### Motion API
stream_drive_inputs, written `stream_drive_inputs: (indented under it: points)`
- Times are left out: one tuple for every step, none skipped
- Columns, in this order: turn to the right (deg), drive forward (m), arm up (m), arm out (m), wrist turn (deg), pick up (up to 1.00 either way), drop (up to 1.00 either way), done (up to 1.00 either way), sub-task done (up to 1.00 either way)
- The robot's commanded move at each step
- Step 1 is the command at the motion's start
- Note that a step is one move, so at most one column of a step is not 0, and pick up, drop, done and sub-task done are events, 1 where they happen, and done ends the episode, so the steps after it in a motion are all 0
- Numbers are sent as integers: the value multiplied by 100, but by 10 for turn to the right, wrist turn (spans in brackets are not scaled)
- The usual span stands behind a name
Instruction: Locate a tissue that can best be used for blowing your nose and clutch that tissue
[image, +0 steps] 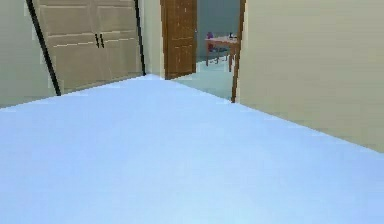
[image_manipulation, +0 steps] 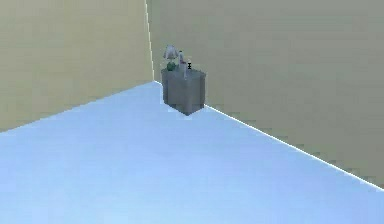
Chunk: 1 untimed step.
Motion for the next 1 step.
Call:
stream_drive_inputs:
  points:
    - [0,100,0,0,0,0,0,0,0]
